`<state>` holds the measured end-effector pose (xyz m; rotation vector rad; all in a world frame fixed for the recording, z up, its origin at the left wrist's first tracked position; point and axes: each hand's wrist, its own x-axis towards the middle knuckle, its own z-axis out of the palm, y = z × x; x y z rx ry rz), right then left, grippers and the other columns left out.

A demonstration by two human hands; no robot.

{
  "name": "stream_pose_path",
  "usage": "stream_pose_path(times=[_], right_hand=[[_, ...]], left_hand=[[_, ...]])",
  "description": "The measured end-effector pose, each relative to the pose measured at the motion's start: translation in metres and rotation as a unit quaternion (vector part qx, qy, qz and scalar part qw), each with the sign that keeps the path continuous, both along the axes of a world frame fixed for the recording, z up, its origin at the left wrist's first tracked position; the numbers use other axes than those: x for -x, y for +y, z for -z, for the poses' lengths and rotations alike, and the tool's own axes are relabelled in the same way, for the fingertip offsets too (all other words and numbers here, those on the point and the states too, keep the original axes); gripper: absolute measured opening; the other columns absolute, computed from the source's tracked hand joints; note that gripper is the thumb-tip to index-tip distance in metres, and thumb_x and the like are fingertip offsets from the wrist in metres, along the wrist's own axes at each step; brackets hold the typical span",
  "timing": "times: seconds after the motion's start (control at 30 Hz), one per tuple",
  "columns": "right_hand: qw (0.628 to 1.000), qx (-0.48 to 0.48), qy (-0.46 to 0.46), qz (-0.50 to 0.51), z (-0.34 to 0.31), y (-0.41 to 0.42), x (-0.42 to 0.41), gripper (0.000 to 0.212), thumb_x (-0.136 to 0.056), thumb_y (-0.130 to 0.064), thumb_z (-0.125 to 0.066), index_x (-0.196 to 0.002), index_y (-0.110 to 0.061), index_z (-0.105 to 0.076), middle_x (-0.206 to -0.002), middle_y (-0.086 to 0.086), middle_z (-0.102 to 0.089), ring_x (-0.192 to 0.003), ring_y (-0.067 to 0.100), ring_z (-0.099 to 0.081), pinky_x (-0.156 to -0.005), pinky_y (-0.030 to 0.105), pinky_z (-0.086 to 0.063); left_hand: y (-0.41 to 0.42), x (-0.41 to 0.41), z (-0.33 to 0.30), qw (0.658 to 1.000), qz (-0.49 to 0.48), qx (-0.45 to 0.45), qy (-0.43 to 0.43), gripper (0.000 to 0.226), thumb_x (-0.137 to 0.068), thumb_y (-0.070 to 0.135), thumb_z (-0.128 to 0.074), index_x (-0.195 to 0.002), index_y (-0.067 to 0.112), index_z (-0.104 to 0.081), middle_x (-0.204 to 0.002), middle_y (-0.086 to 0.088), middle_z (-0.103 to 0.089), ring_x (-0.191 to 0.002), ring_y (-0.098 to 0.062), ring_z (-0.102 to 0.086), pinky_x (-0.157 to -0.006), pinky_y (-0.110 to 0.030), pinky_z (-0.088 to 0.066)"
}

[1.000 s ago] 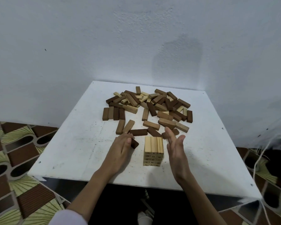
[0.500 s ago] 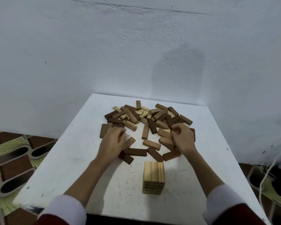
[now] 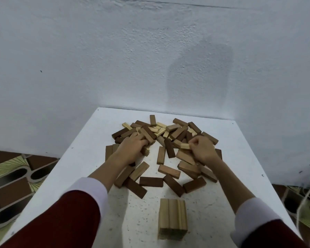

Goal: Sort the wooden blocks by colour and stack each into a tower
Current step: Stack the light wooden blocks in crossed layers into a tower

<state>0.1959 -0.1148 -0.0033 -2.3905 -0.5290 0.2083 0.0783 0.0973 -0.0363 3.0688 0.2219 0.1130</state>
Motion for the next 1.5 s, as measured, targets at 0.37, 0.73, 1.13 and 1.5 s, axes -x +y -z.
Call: stream_pose_path(times=[0.37, 0.73, 1.13, 1.5], right_hand=[[0.995, 0.047, 0.019, 0.085, 0.008, -0.056, -0.054, 0.023, -0.095, -0.013, -0.042, -0.102, 0.001, -0.059, -0.108, 0.015, -0.061, -0.103, 0.031, -0.054, -0.081, 0.031, -0.037], [0.970, 0.222, -0.041, 0.095, 0.021, -0.036, -0.058, 0.008, -0.081, -0.012, -0.056, -0.079, -0.009, -0.049, -0.085, 0.009, -0.052, -0.097, 0.031, -0.054, -0.064, 0.030, -0.041], [0.947, -0.215, 0.237, -0.036, -0.068, -0.002, 0.023, 0.013, -0.088, -0.007, -0.061, -0.075, -0.006, -0.062, -0.075, 0.003, -0.064, -0.068, 0.013, -0.055, -0.051, 0.017, -0.047], [0.959, -0.144, 0.156, -0.188, -0.106, 0.023, 0.112, 0.007, -0.084, -0.020, -0.069, -0.083, -0.014, -0.065, -0.079, -0.004, -0.063, -0.075, 0.009, -0.058, -0.065, 0.021, -0.042]], left_hand=[[0.002, 0.005, -0.008, 0.992, -0.060, 0.114, 0.004, 0.038, -0.073, 0.025, -0.078, -0.099, 0.014, -0.053, -0.104, -0.001, -0.054, -0.095, -0.018, -0.048, -0.070, -0.032, -0.045], [0.000, 0.014, -0.024, 0.968, -0.106, 0.212, -0.083, 0.026, -0.076, 0.022, -0.077, -0.086, 0.015, -0.055, -0.078, 0.004, -0.054, -0.074, -0.016, -0.051, -0.053, -0.022, -0.032], [-0.035, 0.030, -0.064, 0.847, -0.102, 0.494, -0.169, 0.019, -0.070, 0.014, -0.081, -0.084, 0.009, -0.070, -0.083, -0.010, -0.069, -0.073, -0.017, -0.064, -0.070, -0.035, -0.054], [-0.065, 0.094, -0.099, 0.790, -0.055, 0.582, -0.185, 0.026, -0.074, 0.002, -0.076, -0.099, -0.001, -0.067, -0.078, -0.005, -0.068, -0.063, -0.001, -0.063, -0.052, -0.010, -0.044]])
